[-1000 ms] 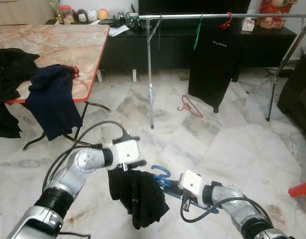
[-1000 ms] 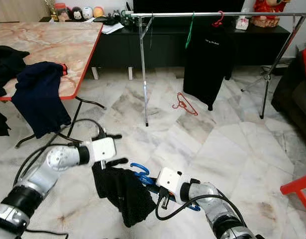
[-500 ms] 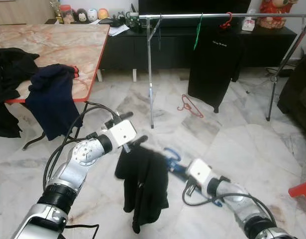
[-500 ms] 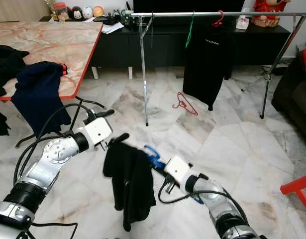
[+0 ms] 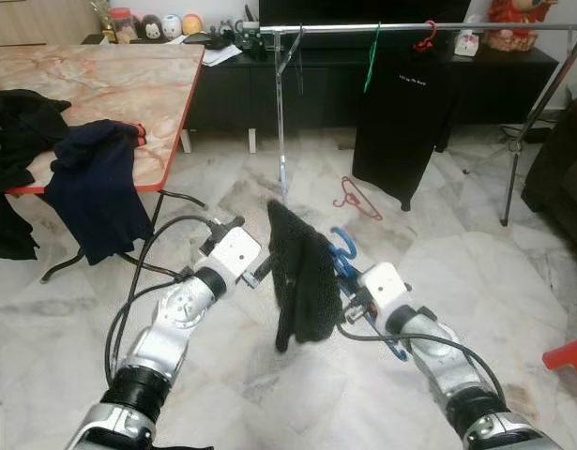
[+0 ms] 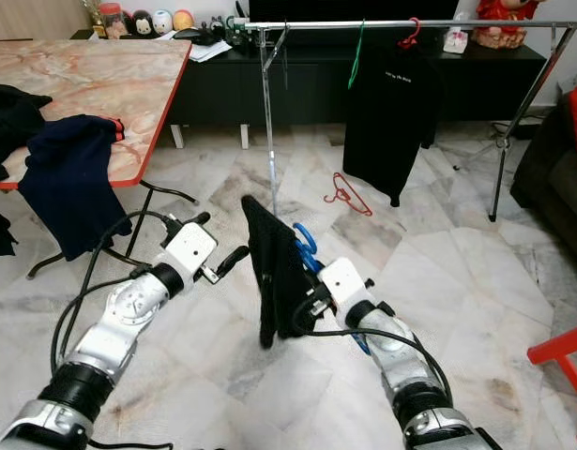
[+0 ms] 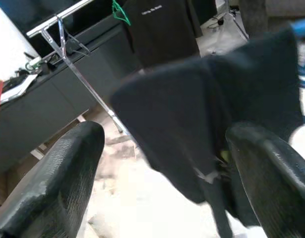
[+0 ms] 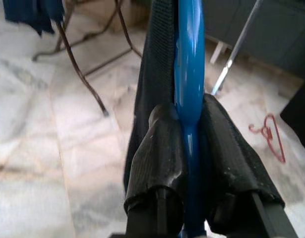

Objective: Hang hanger

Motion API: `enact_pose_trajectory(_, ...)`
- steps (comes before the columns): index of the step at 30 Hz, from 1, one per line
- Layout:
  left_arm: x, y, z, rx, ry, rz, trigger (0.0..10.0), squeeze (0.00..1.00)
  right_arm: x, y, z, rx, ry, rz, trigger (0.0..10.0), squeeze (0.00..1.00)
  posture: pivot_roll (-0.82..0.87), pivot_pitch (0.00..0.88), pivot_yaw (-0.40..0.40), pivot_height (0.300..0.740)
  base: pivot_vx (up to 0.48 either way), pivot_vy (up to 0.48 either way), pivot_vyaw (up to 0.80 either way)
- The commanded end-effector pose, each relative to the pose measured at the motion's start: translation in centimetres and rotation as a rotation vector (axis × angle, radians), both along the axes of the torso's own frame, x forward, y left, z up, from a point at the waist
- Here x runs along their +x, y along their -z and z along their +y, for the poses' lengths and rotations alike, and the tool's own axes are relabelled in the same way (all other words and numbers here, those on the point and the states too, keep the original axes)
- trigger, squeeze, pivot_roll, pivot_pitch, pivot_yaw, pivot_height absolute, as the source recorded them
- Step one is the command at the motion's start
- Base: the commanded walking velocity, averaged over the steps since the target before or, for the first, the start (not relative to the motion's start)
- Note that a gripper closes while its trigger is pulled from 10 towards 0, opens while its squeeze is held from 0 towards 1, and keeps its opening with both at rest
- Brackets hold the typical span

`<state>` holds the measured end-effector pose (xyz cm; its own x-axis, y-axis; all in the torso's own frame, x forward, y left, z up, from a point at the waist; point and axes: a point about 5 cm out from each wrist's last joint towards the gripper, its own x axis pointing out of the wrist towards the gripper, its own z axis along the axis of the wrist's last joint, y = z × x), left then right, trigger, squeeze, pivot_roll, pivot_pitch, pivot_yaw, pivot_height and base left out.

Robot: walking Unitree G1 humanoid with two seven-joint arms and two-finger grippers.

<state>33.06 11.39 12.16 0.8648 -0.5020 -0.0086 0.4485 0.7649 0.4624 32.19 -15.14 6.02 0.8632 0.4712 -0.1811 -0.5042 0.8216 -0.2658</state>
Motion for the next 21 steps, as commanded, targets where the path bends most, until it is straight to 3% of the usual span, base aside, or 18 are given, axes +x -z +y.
enact_pose_trajectory(1, -0.2, 1.0, 0.4, -0.010, -0.037, 0.041, 10.0, 0.00, 1.2, -2.3, 0.2, 0.039, 0.014, -0.092, 0.0, 0.00, -0.04, 0.002, -0.017, 0.740, 0.000, 0.000, 0.00)
enact_pose_trajectory(5, -0.2, 2.0, 0.8, -0.057, -0.103, 0.089, 10.0, 0.00, 2.0, -4.1, 0.7, 0.081, 0.013, -0.146, 0.0, 0.00, -0.04, 0.005, -0.015, 0.740, 0.000, 0.000, 0.00)
enact_pose_trajectory(10, -0.1, 3.5, 1.1, -0.103, -0.173, 0.177, 10.0, 0.00, 2.6, -5.5, 1.3, 0.052, -0.001, -0.174, 0.0, 0.00, -0.05, 0.011, -0.010, 0.740, 0.000, 0.000, 0.00)
enact_pose_trajectory(21, 0.3, 5.3, 2.2, -0.155, -0.238, 0.301, 10.0, 0.00, 2.8, -6.8, 2.5, 0.005, -0.059, -0.151, 0.0, 0.00, -0.06, 0.000, -0.004, 0.740, 0.000, 0.000, 0.00)
